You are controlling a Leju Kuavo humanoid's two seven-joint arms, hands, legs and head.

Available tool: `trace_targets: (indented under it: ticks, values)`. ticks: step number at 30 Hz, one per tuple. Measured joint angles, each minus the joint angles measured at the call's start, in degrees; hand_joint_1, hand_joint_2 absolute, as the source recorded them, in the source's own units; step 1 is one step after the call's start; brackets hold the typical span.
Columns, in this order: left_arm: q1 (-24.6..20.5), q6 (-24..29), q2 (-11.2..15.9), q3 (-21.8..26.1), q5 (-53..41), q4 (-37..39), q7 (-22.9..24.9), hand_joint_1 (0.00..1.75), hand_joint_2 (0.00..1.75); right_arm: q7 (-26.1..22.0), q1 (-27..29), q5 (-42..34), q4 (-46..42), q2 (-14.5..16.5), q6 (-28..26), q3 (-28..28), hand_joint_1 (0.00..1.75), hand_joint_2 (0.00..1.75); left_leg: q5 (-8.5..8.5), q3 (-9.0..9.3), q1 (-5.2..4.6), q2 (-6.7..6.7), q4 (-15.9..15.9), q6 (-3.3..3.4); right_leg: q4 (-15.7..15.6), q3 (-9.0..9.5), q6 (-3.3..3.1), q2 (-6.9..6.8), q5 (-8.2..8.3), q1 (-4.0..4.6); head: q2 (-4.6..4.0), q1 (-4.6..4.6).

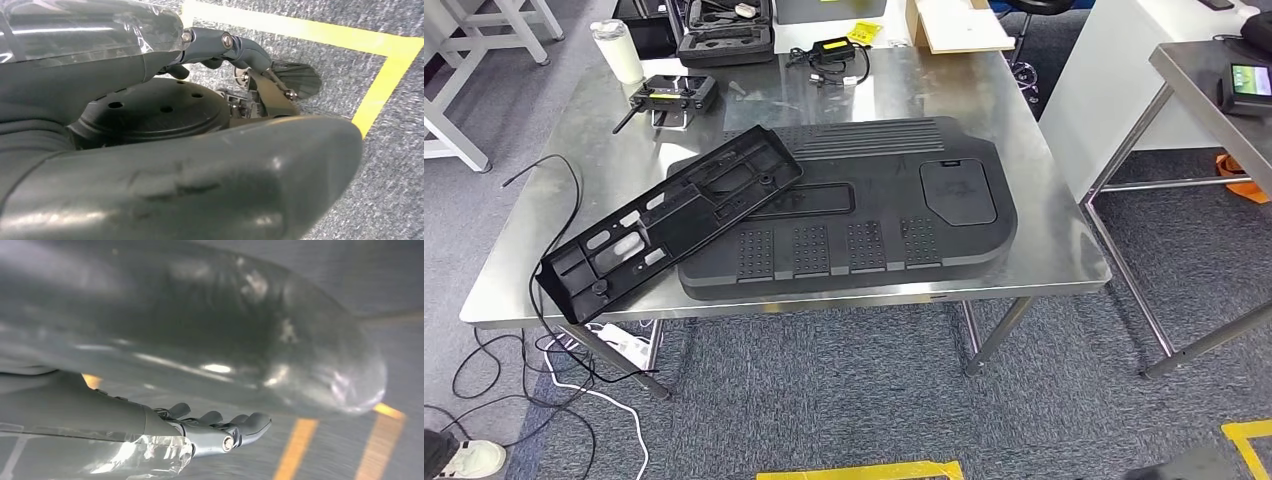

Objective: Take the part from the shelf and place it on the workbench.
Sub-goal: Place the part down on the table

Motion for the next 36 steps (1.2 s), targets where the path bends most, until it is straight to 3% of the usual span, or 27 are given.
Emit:
trace_targets:
  ticks: [2,5,7,9,13,20,28,36]
  values:
    - [-0.02,-0.10,0.09,-0.34,0.28,-0.09,0.64,0.00,0.00,8.36,-1.50,10.91,7.46,0.66,6.24,3.47,0.00,0.00,0.01,0.00,0.04,-0.04,-0.01,-0.02,0.01,0.04,-0.02,-0.05,0.01,0.07,0.00,-0.01]
    - [-0.32,-0.19,0.34,-1.22,0.20,-0.33,2.28,0.00,0.00,24.24,-2.63,30.48,15.94,1.38,20.34,12.27,0.00,0.00,0.02,0.03,0.11,-0.24,-0.01,-0.03,-0.01,0.05,-0.09,-0.27,-0.04,0.08,0.00,0.00]
    - [-0.59,-0.29,0.56,-1.80,0.12,-0.50,3.31,0.00,0.00,30.36,-3.03,34.78,20.37,1.92,25.80,17.44,0.00,0.00,0.02,0.05,0.10,-0.47,0.00,-0.04,-0.02,0.08,-0.11,-0.52,-0.09,0.02,0.00,-0.01]
    - [-0.80,-0.45,0.84,-2.43,0.09,-0.69,4.11,0.00,0.00,33.24,-2.99,34.42,24.18,2.32,28.46,21.67,0.00,0.00,0.01,0.05,0.08,-0.58,0.01,-0.06,-0.01,0.10,-0.12,-0.60,-0.12,-0.01,0.00,-0.01]
    - [-1.27,-0.57,1.34,-3.50,-0.03,-1.06,5.25,0.00,0.00,34.90,-2.87,31.68,29.21,2.22,29.96,27.46,0.00,0.00,-0.05,0.06,0.07,-0.30,0.00,-0.14,-0.01,0.07,-0.14,-0.30,-0.15,0.00,0.00,-0.01]
    - [-1.41,-0.30,1.87,-4.69,0.41,-1.84,5.72,0.00,0.00,33.15,-2.88,29.84,34.43,1.92,28.46,33.69,0.00,0.00,-0.10,0.07,0.06,-0.23,0.00,-0.19,-0.02,0.06,-0.14,-0.17,-0.16,-0.02,0.00,0.00]
    - [-1.40,-0.28,2.29,-5.62,0.59,-2.30,5.79,0.00,0.00,32.75,-2.92,29.55,37.51,1.32,27.85,37.77,0.00,0.00,-0.10,0.07,0.02,-0.19,0.00,-0.19,-0.02,0.07,-0.13,-0.13,-0.15,-0.06,0.00,0.00]
    - [-1.40,0.23,2.76,-6.63,1.49,-2.70,5.57,0.00,0.00,29.20,-3.13,25.50,38.95,1.02,21.41,39.49,0.00,0.00,-0.43,0.18,-0.26,-0.16,-0.03,0.45,-0.39,0.24,0.31,-0.05,-0.25,-0.34,0.00,-0.03]
